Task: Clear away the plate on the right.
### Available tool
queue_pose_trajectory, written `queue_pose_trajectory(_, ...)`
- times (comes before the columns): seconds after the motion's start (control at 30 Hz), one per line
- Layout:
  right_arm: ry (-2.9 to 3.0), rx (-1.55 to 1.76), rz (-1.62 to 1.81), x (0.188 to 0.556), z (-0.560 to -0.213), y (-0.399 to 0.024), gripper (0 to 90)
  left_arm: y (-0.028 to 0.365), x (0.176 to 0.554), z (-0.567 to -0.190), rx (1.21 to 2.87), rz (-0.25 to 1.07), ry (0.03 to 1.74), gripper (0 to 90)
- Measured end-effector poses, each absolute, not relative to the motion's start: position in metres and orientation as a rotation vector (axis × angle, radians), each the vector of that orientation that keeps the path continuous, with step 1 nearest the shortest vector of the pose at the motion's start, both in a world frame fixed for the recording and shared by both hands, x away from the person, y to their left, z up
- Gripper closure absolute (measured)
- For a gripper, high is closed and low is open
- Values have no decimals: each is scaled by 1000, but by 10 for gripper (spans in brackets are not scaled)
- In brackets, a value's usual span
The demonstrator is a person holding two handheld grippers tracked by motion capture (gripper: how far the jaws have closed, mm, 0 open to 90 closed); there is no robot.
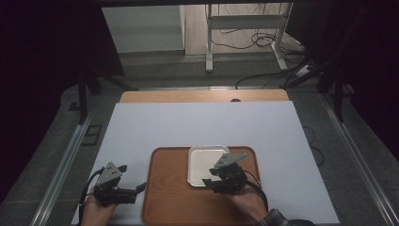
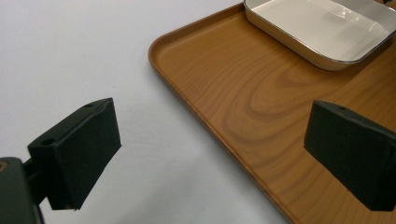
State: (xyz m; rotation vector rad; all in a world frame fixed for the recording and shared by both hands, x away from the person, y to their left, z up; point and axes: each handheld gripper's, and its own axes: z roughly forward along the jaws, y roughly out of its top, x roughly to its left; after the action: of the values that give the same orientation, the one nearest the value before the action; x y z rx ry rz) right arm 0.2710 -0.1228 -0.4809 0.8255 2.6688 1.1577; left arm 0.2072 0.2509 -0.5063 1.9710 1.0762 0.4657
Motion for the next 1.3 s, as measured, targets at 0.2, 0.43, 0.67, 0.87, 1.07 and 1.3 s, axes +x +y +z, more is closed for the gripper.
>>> queue_pose_trajectory(0.2,2641,830,1154,272,-477,-129,484,251,207,-506,1974,472,1073,31)
queue_pose_trajectory(0.43,2619,837,1156,273,-474,-135,434,250,207,-507,1987,476,1070,32)
queue_pose_trajectory(0.67,2606,853,1155,274,-472,-141,402,250,207,-507,1988,487,1068,31)
queue_pose_trajectory(0.87,2581,876,1162,277,-470,-151,384,251,207,-507,1988,492,1066,29)
queue_pose_trajectory(1.07,2567,883,1154,278,-470,-155,364,251,206,-506,1978,495,1068,27)
queue_pose_trajectory(1.3,2530,895,1170,281,-468,-163,285,253,206,-506,1961,487,1074,23)
